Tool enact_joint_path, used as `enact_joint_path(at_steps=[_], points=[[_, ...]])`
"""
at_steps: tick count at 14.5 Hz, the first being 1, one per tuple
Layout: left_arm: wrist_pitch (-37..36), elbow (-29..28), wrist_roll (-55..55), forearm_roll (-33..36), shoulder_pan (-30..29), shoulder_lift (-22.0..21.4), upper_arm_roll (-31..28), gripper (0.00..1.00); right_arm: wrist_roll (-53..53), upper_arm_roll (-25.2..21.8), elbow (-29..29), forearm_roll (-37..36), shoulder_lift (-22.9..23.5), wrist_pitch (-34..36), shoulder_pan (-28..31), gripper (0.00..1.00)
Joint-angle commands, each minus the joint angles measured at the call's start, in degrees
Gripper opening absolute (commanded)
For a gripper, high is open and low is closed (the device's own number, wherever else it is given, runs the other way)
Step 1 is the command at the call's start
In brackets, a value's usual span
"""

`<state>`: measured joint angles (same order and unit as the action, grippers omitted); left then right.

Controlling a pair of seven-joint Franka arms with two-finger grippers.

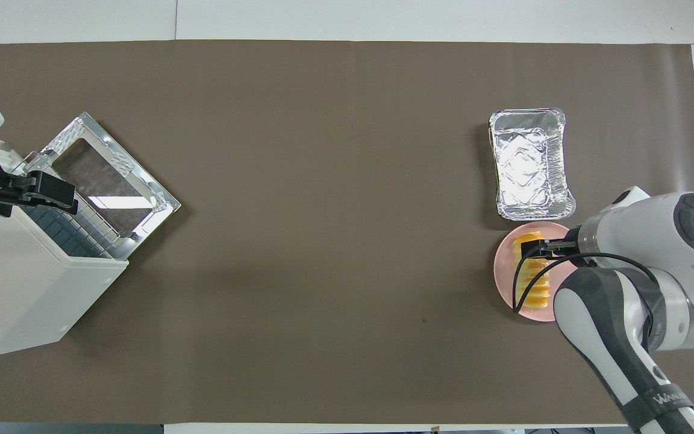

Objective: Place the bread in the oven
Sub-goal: 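Reach the right gripper down to the bread slices on the pink plate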

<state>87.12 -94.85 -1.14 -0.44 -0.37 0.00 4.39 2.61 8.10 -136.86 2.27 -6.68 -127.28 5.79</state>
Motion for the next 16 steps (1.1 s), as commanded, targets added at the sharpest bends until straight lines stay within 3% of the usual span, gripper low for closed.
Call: enact_joint_path(at_steps=[1,6,12,14,16], points=[[-0.82,0.01,0.35,-0.79,-0.51,-0.79,0.18,1.00,-2.09,0.33,-2.27,1.42,-0.35,-2.44,0.89,1.00],[-0.82,0.01,0.35,-0.79,-0.51,-0.70,0.09,1.00,-2.09,0.33,-6.22,2.56,0.61,-8.41,0.54,1.00],[-0.82,0.01,0.35,-0.79,-0.51,-0.70,0.09,1.00,0.11,0.33,-7.81,4.32,1.76,-10.35,0.45,1.00],[-0.82,0.01,0.43,-0.79,-0.51,-0.79,0.18,1.00,0.55,0.33,-7.81,4.41,1.76,-10.44,0.45,0.78],[-0.82,0.01,0.35,-0.79,-0.51,-0.79,0.09,1.00,1.16,0.42,-7.81,4.41,1.76,-10.44,0.19,0.44]])
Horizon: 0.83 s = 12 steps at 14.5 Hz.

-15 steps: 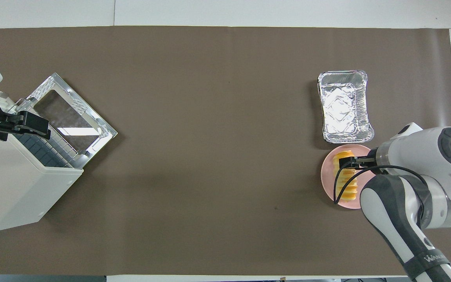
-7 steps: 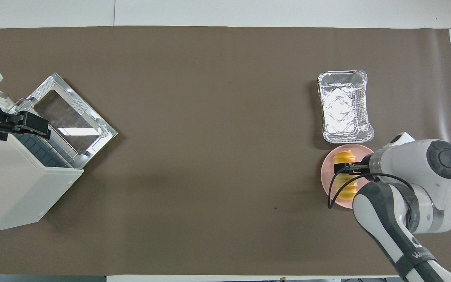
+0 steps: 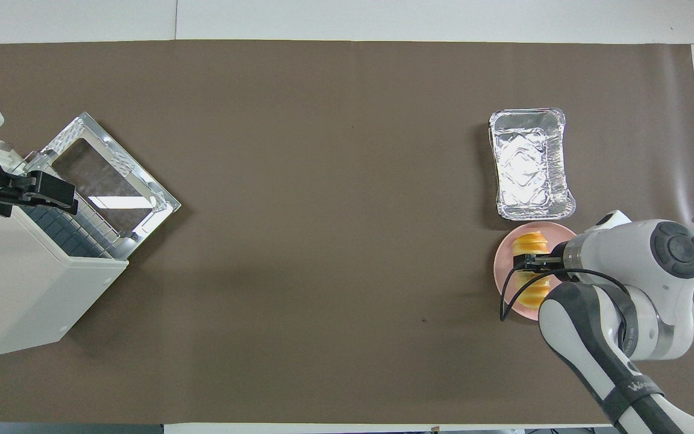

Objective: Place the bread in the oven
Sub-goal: 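Reach the right gripper down to the bread slices on the pink plate, then grasp the bread slices with the right gripper and lift them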

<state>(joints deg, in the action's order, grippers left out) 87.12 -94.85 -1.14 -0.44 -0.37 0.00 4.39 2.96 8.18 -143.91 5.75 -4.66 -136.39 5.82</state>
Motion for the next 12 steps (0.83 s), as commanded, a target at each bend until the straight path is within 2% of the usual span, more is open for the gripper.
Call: enact_joint_path(at_steps=[1,2,3,5,6,10,12], points=[[-0.82,0.01,0.35,-0.79,-0.51,-0.79,0.18,1.00,0.82,0.35,-0.76,0.93,-0.26,-1.24,-0.37,0.26],[-0.82,0.01,0.35,-0.79,-0.51,-0.70,0.09,1.00,0.91,0.35,-0.58,0.93,-0.26,-1.16,-0.72,0.08],[-0.82,0.01,0.35,-0.79,-0.51,-0.70,0.18,1.00,0.91,0.35,-0.41,0.93,-0.17,-0.89,-0.72,0.00],[-0.82,0.01,0.35,-0.79,-0.51,-0.79,0.09,1.00,0.82,0.35,1.26,0.93,-0.08,1.55,-0.81,0.00],[-0.82,0.01,0.35,-0.79,-0.51,-0.79,0.18,1.00,1.17,0.35,2.75,1.02,-0.34,4.88,-0.81,0.00],[-0.82,0.01,0.35,-0.79,-0.51,-0.79,0.18,1.00,2.40,0.35,14.85,1.10,-0.96,21.75,-0.81,0.00],[-0.82,0.01,0.35,-0.79,-0.51,-0.79,0.09,1.00,1.79,0.17,23.54,0.32,2.18,27.73,-0.03,0.00]])
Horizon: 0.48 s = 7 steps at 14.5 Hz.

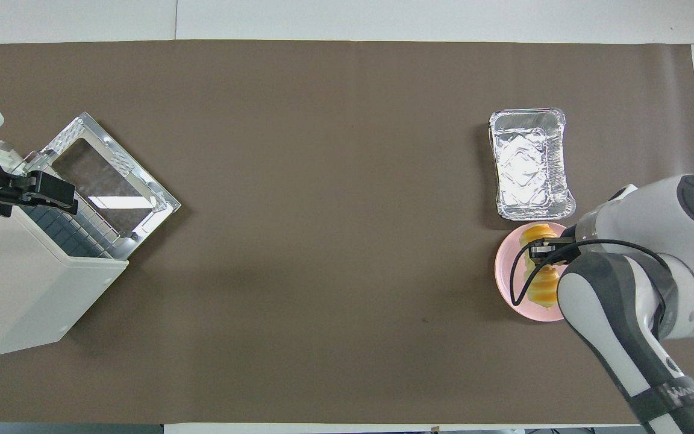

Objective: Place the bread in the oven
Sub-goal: 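Grasp the bread slices with the right gripper and lift them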

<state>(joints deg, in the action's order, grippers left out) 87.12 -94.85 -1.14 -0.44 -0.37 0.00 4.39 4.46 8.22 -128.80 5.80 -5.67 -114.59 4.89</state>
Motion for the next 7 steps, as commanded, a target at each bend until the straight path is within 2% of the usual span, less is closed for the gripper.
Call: enact_joint_path(at_steps=[1,5,7], points=[[-0.82,0.01,0.35,-0.79,-0.51,-0.79,0.09,1.00,-0.59,-0.05,14.13,0.17,5.56,8.65,1.26,0.00],[-0.82,0.01,0.35,-0.79,-0.51,-0.70,0.09,1.00,-1.30,-0.22,27.78,-4.22,12.85,8.86,2.41,0.00],[-0.82,0.01,0.35,-0.79,-0.51,-0.79,0.09,1.00,-1.39,-0.22,30.61,-4.13,16.90,5.63,3.11,0.00]])
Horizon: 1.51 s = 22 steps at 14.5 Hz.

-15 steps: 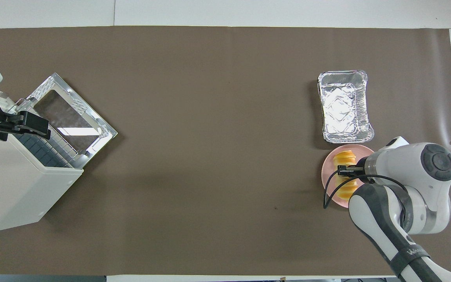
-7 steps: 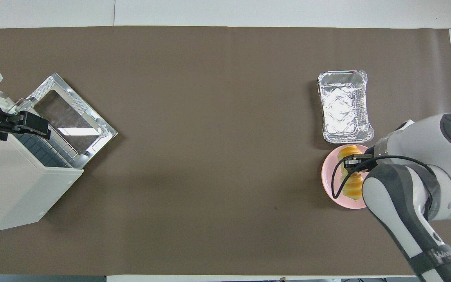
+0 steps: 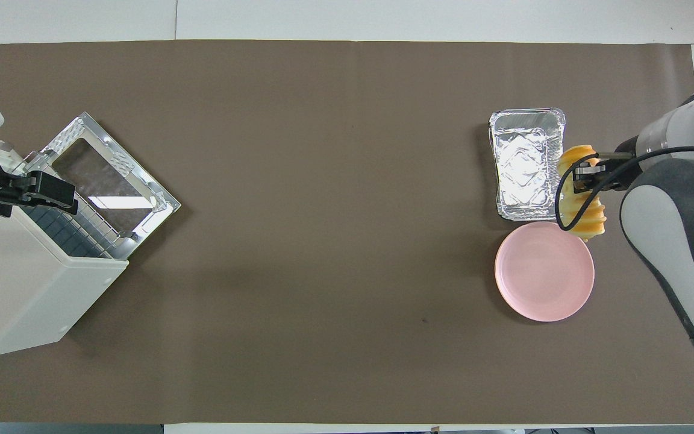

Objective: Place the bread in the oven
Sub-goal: 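Lower the bread into the foil tray and open the right gripper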

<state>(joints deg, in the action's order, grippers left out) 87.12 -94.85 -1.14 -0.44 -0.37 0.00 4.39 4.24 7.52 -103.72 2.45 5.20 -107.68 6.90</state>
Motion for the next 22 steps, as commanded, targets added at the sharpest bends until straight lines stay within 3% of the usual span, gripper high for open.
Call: enact_joint_path(at_steps=[1,5,11,17,18,19,20,21,22], points=[[-0.82,0.01,0.35,-0.79,-0.51,-0.79,0.18,1.00,-1.25,0.47,5.90,-0.78,7.61,-4.61,1.36,0.00],[-0.82,0.01,0.35,-0.79,-0.51,-0.79,0.09,1.00,-2.74,0.47,5.03,-0.87,12.63,-11.75,1.54,0.00],[-0.82,0.01,0.35,-0.79,-0.51,-0.70,0.09,1.00,-3.18,0.56,-0.60,-0.35,15.27,-17.91,0.74,0.00],[-0.82,0.01,0.35,-0.79,-0.51,-0.79,0.09,1.00,-2.66,0.56,-2.89,-0.34,15.01,-19.49,-0.13,0.23],[-0.82,0.01,0.35,-0.79,-0.51,-0.79,0.09,1.00,-2.66,0.56,-3.06,-0.34,14.92,-19.58,-0.14,0.31],[-0.82,0.01,0.35,-0.79,-0.51,-0.79,0.09,1.00,-2.66,0.56,-3.07,-0.34,14.92,-19.76,-0.14,0.53],[-0.82,0.01,0.35,-0.79,-0.51,-0.79,0.09,1.00,-2.83,0.56,-2.98,-0.34,15.01,-19.85,-0.14,0.83],[-0.82,0.01,0.43,-0.79,-0.51,-0.79,0.09,1.00,-3.01,0.56,-2.80,-0.34,15.10,-19.93,-0.05,0.96],[-0.82,0.01,0.35,-0.79,-0.51,-0.70,0.09,1.00,-3.09,0.56,-2.28,-0.34,15.19,-19.94,0.04,0.96]])
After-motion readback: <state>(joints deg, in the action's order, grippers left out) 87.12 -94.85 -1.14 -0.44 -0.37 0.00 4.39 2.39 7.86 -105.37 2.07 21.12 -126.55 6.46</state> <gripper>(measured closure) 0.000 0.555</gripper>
